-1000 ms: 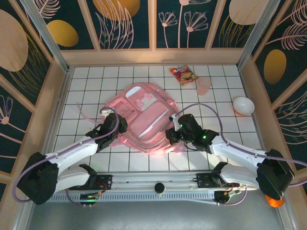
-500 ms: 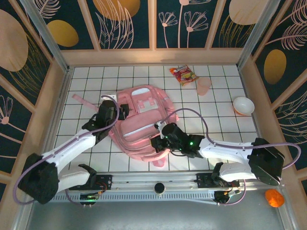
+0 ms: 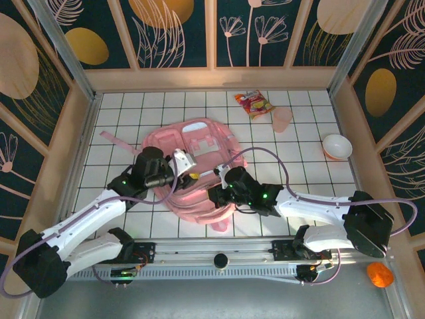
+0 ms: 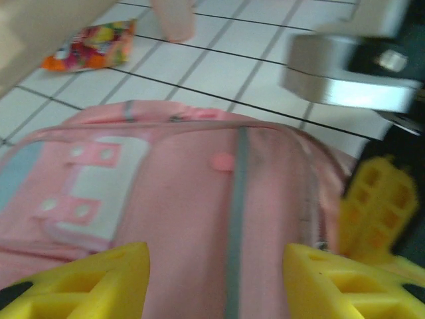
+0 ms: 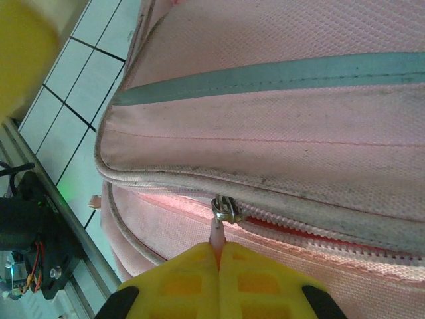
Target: Pack books, pencil case, and school supplies into a backpack
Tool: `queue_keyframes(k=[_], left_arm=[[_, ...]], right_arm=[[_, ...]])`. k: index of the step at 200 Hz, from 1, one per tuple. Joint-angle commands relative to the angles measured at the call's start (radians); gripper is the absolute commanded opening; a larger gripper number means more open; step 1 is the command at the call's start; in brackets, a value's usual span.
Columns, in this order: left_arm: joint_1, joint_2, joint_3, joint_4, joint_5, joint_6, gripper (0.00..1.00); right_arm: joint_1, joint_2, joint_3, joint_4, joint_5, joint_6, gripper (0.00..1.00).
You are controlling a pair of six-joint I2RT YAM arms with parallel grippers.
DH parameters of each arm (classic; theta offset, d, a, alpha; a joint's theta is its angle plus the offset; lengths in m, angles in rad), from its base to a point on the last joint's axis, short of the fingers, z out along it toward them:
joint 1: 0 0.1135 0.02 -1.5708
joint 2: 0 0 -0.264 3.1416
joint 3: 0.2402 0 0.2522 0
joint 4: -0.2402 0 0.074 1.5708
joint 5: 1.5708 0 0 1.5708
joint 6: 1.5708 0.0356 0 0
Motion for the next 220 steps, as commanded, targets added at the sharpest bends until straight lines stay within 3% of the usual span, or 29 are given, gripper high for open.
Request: queue_keyframes(k=[1,79,87,106,125,174,194,220], left_arm=[[-0.028,0.028,-0.030,-0.033,0.056,0.051,0.55],[-0.053,0.124,-0.045,-0.011,0.022,0.078,0.53],[-0.054,0.130,-0.045,-0.014,0.014,0.086,0.47],[-0.054,0.126,-0.040,-0.038,-0.008,0.097,0.19],[-0.053,0.104,-0.040,-0.065,-0.040,0.103,0.00],[-0.054,0.062,-0.064,-0.089,-0.079,0.135,0.00],[-0.054,0.053,-0.063,-0.096,-0.071,0.149,0.00],[-0.054,0.057,-0.052,-0.096,-0.077,0.138,0.00]], right_arm=[[-0.015,-0.024,0.030,0.057,-0.011,0.005,0.00],[-0.036,-0.022,0.043,0.067,-0.037,0.004,0.00],[-0.039,-0.023,0.046,0.065,-0.041,0.003,0.00],[-0.061,-0.037,0.048,0.029,-0.040,-0.001,0.00],[-0.110,-0.072,0.045,-0.040,-0.033,-0.023,0.00],[-0.327,-0.200,-0.019,-0.164,-0.056,-0.107,0.00],[-0.440,-0.212,-0.033,-0.170,-0.124,-0.146,0.00],[-0.444,-0.203,-0.024,-0.135,-0.230,-0.172,0.00]])
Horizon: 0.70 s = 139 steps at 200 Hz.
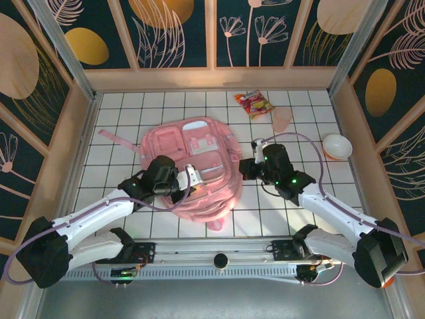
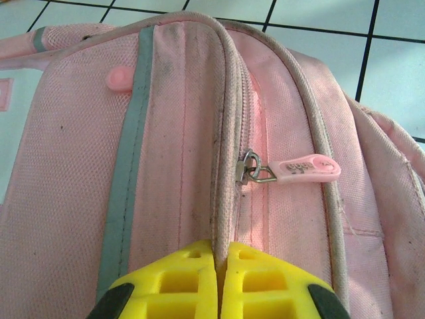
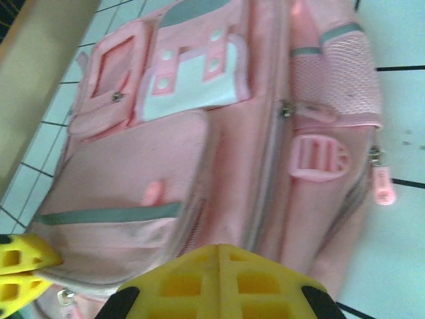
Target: Pack books, pencil case, and school supplies into a backpack
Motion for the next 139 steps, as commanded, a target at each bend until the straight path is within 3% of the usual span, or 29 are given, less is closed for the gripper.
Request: queue_keyframes(k=[1,34,63,92,139], left_arm=[[0.008,-0.012,0.006,-0.025,-0.025,0.013,0.00],[0.007,0.002,0.019,0.035,0.066,-0.099,0.00],[0.008,0.003,0.011,0.070,0.103,-0.189,0.00],[0.008,0.011,0.003,0.083,0.091,-0.211,0.00],[0.008,0.039,0.023,0.082,0.094,-0.218,0.00]], right_arm=[[0.008,-0.001,-0.011,-0.002,-0.116,-0.060,0.00],[0.164,-0.032,0.031,-0.032,-0.032,-0.037,0.00],[0.337,-0.026,0.066,-0.099,0.128,0.052,0.23],[0.504,0.054,0.100,-0.160,0.352,0.124,0.33],[0.576,0.203,0.164,-0.108,0.453,0.154,0.39]])
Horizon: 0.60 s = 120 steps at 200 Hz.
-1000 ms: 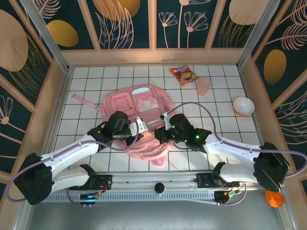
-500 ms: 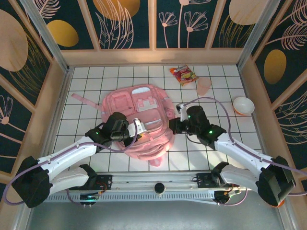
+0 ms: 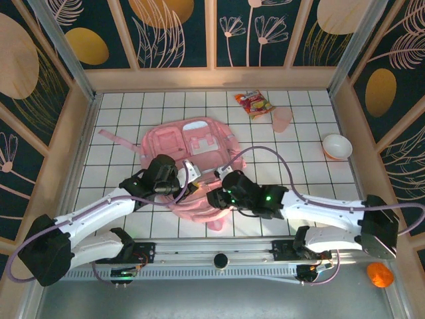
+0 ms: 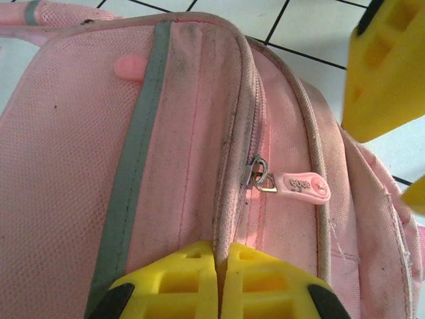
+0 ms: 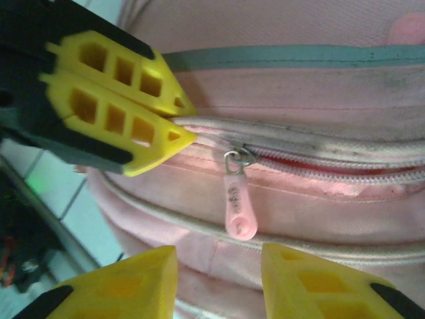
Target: Pack books, pencil case, and school supplies into a backpack
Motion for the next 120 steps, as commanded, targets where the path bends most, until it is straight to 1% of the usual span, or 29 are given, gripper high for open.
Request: queue_keyframes(k=[1,16,51,69,75,87,97,115,120], left_arm=[[0.001,0.012,0.023,0.051,0.038,-0.033,0.00],[0.001,0.010,0.027,0.051,0.041,-0.035,0.00],[0.002,0.000,0.032,0.059,0.046,-0.045,0.00],[0.001,-0.001,0.032,0.066,0.046,-0.051,0.00],[0.001,-0.002,0.033,0.067,0.045,-0.051,0.00],[0.001,-0.001,0.034,0.064,0.036,-0.051,0.00],[0.001,-0.003,0.036,0.061,0.020,-0.050,0.00],[0.002,-0.010,0.036,0.059,0.005,-0.049,0.00],[0.002,-0.010,0.036,0.058,0.000,-0.046,0.00]], right_arm=[[0.016,0.053,0.052,0.008,0.130,0.037,0.39],[0.016,0.091,0.067,0.020,0.140,0.024,0.40],[0.016,0.165,0.089,0.076,0.095,-0.003,0.41],[0.015,0.196,0.098,0.072,0.111,-0.007,0.41],[0.011,0.203,0.101,0.060,0.129,-0.002,0.37],[0.003,0.216,0.112,0.018,0.158,0.002,0.22],[-0.007,0.218,0.117,-0.020,0.190,0.009,0.12],[-0.037,0.210,0.109,-0.056,0.192,0.013,0.00],[-0.046,0.206,0.107,-0.063,0.189,0.012,0.00]])
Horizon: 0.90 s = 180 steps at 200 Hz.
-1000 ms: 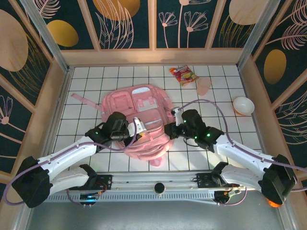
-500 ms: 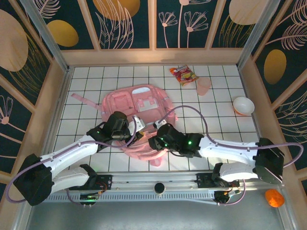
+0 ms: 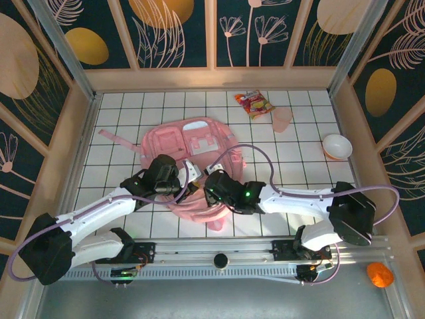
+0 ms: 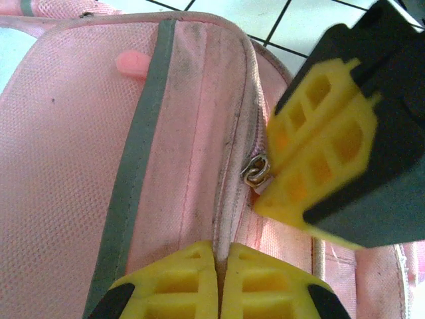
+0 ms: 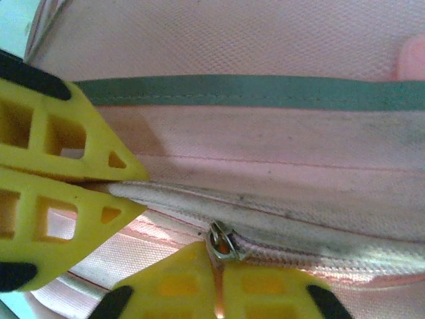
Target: Pack books, pencil case, and school supplies into a backpack
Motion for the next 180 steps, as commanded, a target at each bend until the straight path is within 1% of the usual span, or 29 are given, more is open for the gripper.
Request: queue_keyframes(k=[1,23,37,88,134,149,158,162,166,175,180], left_arm=[[0.002,-0.019,0.035,0.051,-0.002,-0.016,0.00],[0.003,-0.016,0.038,0.024,-0.031,-0.001,0.00],[0.002,-0.014,0.040,0.010,-0.044,0.003,0.00],[0.001,-0.025,0.028,-0.014,-0.074,0.014,0.00],[0.001,-0.039,0.024,-0.027,-0.065,0.032,0.00],[0.002,-0.047,0.027,-0.040,-0.081,0.042,0.00],[0.002,-0.055,0.033,-0.044,-0.088,0.043,0.00],[0.002,-0.057,0.035,-0.043,-0.091,0.044,0.04],[0.002,-0.060,0.037,-0.040,-0.092,0.043,0.11],[0.001,-0.063,0.046,-0.025,-0.082,0.038,0.29],[0.001,-0.062,0.054,-0.014,-0.067,0.036,0.37]], right_arm=[[-0.048,-0.004,0.013,-0.085,0.072,0.008,0.00],[-0.084,-0.040,-0.004,-0.119,0.074,-0.001,0.00],[-0.125,-0.071,-0.021,-0.135,0.062,-0.003,0.00],[-0.270,-0.200,-0.094,-0.134,-0.020,-0.043,0.00],[-0.300,-0.222,-0.098,-0.135,-0.042,-0.083,0.00],[-0.313,-0.228,-0.101,-0.124,-0.079,-0.100,0.00],[-0.309,-0.236,-0.101,-0.098,-0.131,-0.119,0.00],[-0.307,-0.240,-0.102,-0.086,-0.152,-0.120,0.00],[-0.305,-0.245,-0.105,-0.068,-0.174,-0.120,0.00],[-0.300,-0.254,-0.116,-0.022,-0.219,-0.120,0.00],[-0.297,-0.258,-0.122,-0.005,-0.234,-0.120,0.00]])
